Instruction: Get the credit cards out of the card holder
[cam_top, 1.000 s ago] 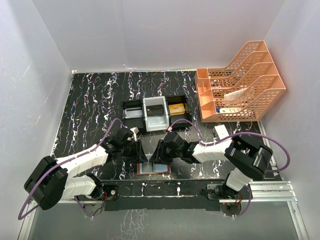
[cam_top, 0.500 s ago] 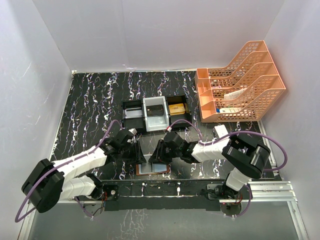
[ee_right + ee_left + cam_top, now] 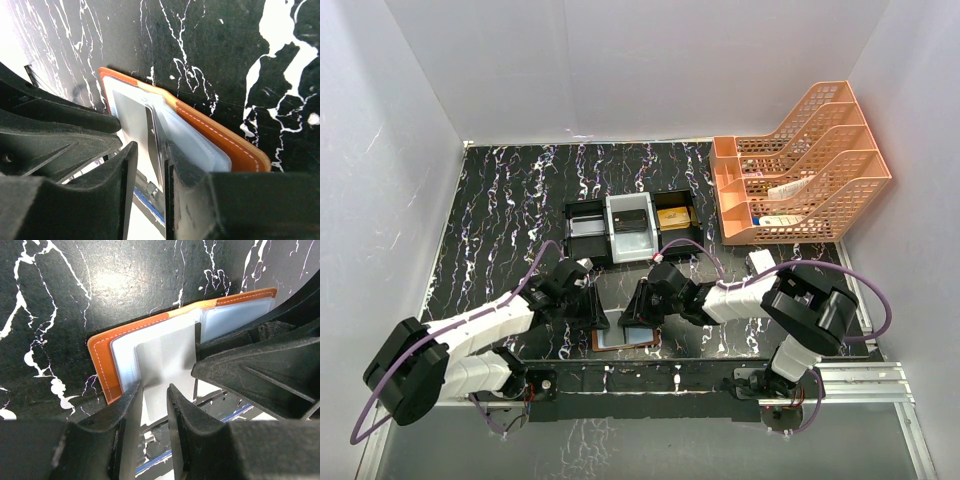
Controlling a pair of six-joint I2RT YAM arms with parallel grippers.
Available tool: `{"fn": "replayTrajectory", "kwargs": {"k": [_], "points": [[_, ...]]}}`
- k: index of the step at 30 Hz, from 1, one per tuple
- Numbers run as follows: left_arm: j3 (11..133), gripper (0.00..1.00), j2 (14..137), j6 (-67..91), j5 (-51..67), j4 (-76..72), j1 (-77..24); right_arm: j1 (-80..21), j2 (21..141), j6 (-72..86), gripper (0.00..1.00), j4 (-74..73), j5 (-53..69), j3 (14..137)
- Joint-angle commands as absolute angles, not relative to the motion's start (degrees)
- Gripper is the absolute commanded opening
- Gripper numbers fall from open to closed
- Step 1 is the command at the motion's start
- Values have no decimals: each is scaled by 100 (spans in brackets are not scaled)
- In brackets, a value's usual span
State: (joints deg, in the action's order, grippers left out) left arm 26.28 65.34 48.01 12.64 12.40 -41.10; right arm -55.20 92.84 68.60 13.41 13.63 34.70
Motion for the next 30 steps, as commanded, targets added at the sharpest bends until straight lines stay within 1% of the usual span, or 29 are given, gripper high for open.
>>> {"fn": "replayTrajectory", "kwargs": {"k": [1, 7, 10, 11, 16, 30], "points": [[2440, 25, 6403, 4814, 1314, 1363, -4148, -5528, 9470, 6731, 22, 1468, 1335, 3527], [2441, 23, 6550, 4705, 1374, 1449, -4148, -5520, 9429, 6718, 9, 1512, 1328, 3599], [2534, 22, 6621, 4606, 1229, 1707, -4145, -5498, 9424, 6672, 1, 1504, 1417, 3653], [2583, 22, 6623, 4579, 1163, 1792, -4148, -5493, 9403, 6663, 0, 1500, 1443, 3654], [2659, 21, 6590, 4554, 929, 2123, -4148, -5437, 9162, 6535, 0, 1423, 1449, 3570], [2487, 20, 6368, 4741, 828, 2056, -4144, -4910, 8531, 6357, 0, 1277, 1825, 3165]]}}
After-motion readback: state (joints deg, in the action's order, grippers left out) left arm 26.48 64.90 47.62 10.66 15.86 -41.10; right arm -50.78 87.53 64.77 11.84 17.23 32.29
